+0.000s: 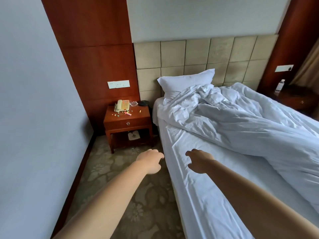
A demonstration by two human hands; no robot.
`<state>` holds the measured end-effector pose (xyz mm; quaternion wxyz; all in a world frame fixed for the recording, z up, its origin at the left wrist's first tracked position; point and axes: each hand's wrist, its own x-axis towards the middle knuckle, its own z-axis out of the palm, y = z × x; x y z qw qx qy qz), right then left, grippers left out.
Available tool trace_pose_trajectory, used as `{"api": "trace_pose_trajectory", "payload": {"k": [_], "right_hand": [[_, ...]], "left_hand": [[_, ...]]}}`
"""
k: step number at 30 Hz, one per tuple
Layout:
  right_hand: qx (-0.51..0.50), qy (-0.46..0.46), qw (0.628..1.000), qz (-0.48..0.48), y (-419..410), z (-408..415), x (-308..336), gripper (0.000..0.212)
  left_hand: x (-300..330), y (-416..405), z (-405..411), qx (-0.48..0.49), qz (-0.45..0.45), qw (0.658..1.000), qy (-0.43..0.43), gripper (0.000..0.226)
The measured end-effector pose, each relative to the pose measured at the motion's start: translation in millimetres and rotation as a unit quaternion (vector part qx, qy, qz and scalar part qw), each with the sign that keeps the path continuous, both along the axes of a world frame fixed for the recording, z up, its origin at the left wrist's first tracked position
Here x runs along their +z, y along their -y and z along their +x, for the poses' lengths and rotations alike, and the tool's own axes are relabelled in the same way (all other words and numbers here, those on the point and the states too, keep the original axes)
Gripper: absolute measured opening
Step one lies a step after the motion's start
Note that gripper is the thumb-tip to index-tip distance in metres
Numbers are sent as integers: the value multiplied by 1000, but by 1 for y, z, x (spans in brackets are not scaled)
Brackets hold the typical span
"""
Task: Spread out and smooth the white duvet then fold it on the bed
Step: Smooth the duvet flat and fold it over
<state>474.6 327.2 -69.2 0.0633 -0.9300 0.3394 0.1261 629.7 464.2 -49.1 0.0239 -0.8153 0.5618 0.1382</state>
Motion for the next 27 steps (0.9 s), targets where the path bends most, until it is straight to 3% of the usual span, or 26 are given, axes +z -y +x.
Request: {"api": "trace_pose_trajectory", "payload": {"k": [7, 22, 27], "right_hand": [[-44, 27, 998, 18, 100, 114, 4, 48], [-158, -25, 987, 27, 260, 327, -29, 47], [-198, -34, 978, 58, 317, 368, -53, 50]], "left_hand": [[3, 106, 120, -29, 11, 999, 7, 49], [-37, 342, 364, -159, 45, 986, -8, 47], [-65, 414, 409, -194, 102, 975, -20, 49]]}}
